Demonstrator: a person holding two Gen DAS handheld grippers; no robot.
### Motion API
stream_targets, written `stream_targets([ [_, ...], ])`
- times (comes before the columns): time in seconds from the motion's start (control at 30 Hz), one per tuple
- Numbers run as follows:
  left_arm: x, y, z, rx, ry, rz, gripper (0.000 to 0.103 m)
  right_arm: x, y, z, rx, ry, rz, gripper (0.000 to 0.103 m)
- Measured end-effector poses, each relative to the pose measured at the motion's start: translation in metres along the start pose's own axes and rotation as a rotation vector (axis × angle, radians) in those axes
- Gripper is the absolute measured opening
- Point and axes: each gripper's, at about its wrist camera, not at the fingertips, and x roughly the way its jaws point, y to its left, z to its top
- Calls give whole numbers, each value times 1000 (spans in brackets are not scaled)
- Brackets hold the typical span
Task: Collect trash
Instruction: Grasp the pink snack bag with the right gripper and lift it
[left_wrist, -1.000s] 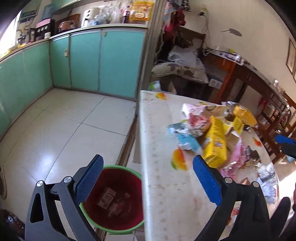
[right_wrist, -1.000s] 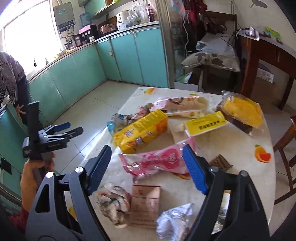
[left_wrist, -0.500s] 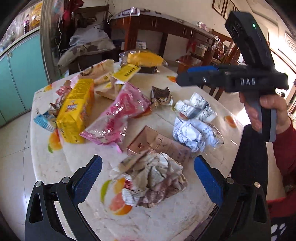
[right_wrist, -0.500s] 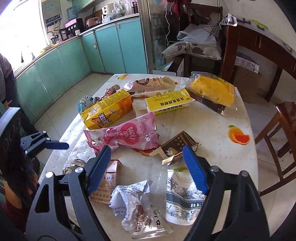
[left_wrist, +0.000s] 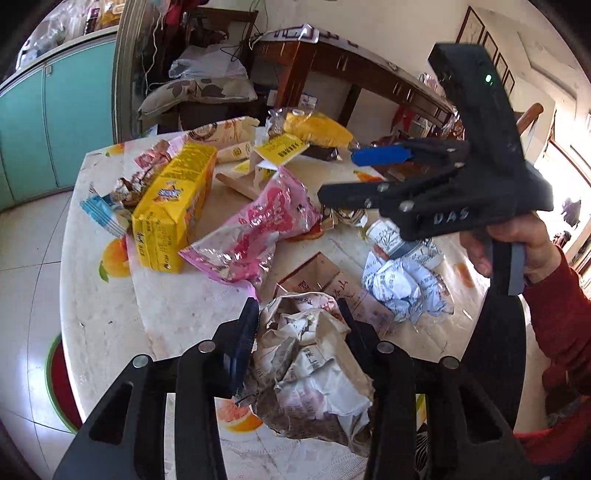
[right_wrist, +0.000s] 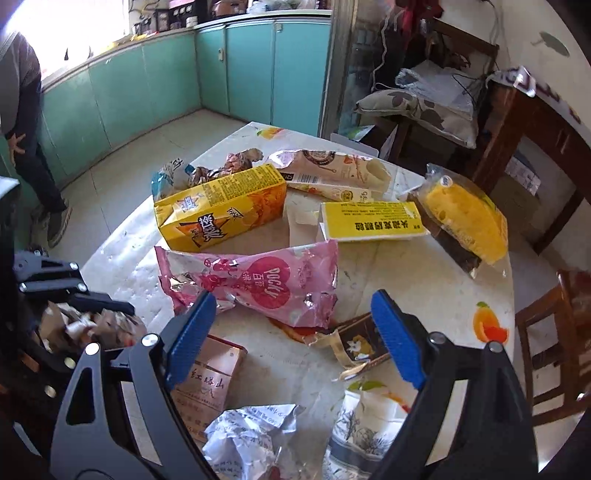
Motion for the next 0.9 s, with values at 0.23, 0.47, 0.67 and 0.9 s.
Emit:
stream_targets([
  [0.23,-11,38,4,-147,-63,46,40,35,26,26,-342,150,-15,85],
  [0.47,-9,55,1,-197,-67,76,42,65,57,21,-584,252,32,85],
  [0.67,-12,59,1,-206,-75,84,43,80,60,20,-598,307,26,56],
  [0.9,-10,61,2,-214,-80,85,43,80,54,18,-500,323,91,22],
])
